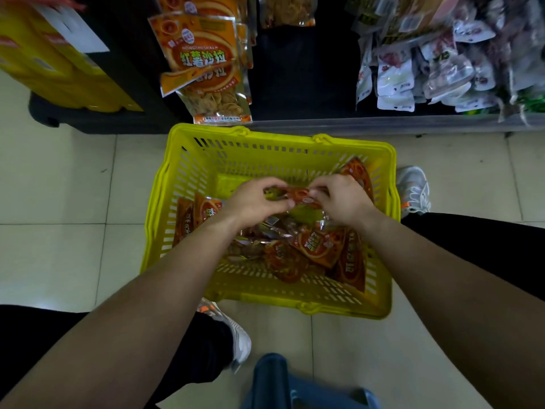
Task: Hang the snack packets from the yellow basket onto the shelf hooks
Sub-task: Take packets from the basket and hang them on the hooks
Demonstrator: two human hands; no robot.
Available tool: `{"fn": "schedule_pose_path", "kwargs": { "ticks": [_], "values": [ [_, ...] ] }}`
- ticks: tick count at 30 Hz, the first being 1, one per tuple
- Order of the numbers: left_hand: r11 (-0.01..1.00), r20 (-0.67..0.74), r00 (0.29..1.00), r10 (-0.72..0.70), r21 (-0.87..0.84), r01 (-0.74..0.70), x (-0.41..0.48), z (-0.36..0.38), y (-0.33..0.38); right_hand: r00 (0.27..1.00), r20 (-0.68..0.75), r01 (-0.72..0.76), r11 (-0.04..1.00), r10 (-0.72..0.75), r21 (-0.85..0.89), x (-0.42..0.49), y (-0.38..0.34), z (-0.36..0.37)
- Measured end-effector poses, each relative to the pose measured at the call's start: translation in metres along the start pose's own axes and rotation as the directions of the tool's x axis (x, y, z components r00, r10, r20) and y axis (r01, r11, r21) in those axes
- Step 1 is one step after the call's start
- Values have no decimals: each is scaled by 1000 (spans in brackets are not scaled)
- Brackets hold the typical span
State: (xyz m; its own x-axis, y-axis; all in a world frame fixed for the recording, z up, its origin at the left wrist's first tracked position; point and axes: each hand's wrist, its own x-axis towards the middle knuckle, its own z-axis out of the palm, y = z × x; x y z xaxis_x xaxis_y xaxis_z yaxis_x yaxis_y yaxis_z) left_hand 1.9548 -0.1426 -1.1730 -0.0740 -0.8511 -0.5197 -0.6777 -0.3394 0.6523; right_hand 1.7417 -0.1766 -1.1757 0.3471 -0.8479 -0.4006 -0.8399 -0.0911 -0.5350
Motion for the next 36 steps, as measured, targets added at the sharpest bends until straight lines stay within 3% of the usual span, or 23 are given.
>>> {"fn": "schedule_pose_path", "kwargs": {
  "ticks": [6,9,14,19,25,31,36],
  "values": [
    [1000,-233,972,21,-7,-24,-8,-20,16,996,36,76,993,-79,90,6,-27,-31],
    [999,-258,965,39,-11,-43,-16,-39,28,995,18,91,987,-94,136,5,-42,-53],
    [993,-232,965,120,25,-118,-38,-79,56,990,43,130,990,-132,51,-7,-62,-101],
    [979,-337,919,205,68,-194,-83,-124,90,976,-13,216,972,-215,96,-26,-91,-151],
    [938,-406,876,259,-110,-329,-138,-161,119,986,-70,164,924,-149,346,-65,-116,-194],
    [848,-487,861,146,-387,-362,-159,-167,122,987,-134,146,830,-86,539,-79,-123,-204],
    [810,-527,842,112,-443,-385,-156,-169,122,987,-81,157,796,-136,585,-70,-135,-200]
  ]
}}
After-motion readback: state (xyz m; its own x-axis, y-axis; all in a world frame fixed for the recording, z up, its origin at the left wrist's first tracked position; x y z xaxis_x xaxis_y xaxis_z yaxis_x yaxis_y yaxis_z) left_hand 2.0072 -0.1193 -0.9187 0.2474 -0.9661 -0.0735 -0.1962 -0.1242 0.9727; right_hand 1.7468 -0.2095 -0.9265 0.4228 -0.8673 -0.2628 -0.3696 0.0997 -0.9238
